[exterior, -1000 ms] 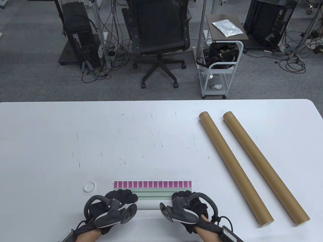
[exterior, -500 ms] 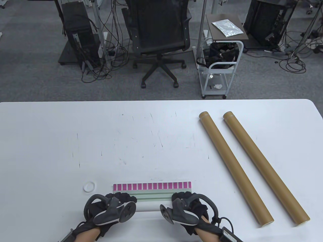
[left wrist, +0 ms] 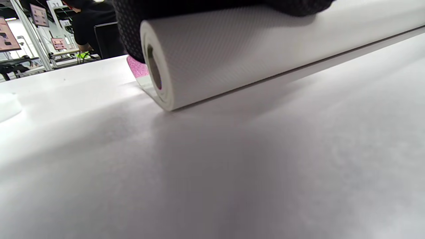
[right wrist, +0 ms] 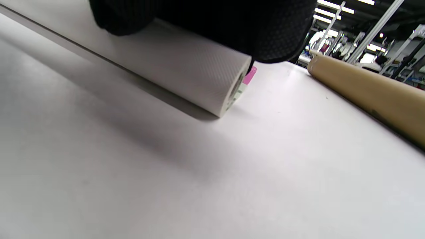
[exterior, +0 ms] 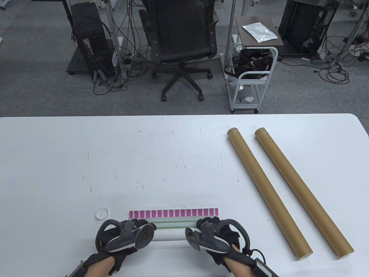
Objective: Roll up mouse pads and store in mailing tubes
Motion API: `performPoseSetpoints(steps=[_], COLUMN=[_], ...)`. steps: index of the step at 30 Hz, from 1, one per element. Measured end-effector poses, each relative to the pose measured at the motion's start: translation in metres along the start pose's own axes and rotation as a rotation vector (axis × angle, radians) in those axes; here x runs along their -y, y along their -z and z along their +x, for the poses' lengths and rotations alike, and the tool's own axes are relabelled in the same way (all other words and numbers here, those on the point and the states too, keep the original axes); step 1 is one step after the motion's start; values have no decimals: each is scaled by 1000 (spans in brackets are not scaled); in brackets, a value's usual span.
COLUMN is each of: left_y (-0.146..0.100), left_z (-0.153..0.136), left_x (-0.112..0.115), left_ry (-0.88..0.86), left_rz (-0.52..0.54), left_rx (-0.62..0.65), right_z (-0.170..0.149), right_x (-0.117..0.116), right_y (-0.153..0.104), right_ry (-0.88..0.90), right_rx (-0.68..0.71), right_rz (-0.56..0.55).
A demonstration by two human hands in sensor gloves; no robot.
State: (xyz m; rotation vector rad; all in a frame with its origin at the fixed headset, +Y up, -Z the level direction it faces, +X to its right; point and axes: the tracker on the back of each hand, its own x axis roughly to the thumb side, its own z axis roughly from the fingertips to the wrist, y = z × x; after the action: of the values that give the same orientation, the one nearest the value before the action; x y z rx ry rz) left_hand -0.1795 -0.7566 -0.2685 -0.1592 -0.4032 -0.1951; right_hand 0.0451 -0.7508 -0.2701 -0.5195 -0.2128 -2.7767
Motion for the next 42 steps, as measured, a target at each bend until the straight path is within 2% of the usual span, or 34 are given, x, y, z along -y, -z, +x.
performPoseSetpoints(steps=[1,3,4,9,17,19,24,27,30,37,40,42], left_y=[-1,-7,-8,-5,2,3,8,9,7,2,-3,-2], left_z=[2,10,14,18,-1,-5,-8,-7,-5,2,4,5], left_x=[-3,-14,-16,-7,-2,-1,2,0,-3,-3,-7,-4], left_ry=[17,63,62,152,-50,-110,-111,-97,-128,-40,88,83], left_rz=[18,157,165,140,43,-6,-33,-38,-121,-63,65,24], left_rx=[-3,-12,-1,-38,-54,-29,-42,-33,-5,-1,-33,-43], right_z=[1,2,1,1,-2,-4,0,-1,-1,0,-2,-1], right_x=[0,-2,-2,-12,-15,-10,-11,-8,-5,-8,-10,-13], right_y=[2,3,3,2,-1,-3,-1,1,-1,0,1,0], right_ry=[1,-21,-19,-20,20,41,-17,-2,36,20,27,17], right_rx=[-5,-12,-11,-23,-23,-35,-39,-33,9,0,0,7], right_rz=[18,8,2,-52,-90,-140,-160,-135,-85,-95,-90,-93])
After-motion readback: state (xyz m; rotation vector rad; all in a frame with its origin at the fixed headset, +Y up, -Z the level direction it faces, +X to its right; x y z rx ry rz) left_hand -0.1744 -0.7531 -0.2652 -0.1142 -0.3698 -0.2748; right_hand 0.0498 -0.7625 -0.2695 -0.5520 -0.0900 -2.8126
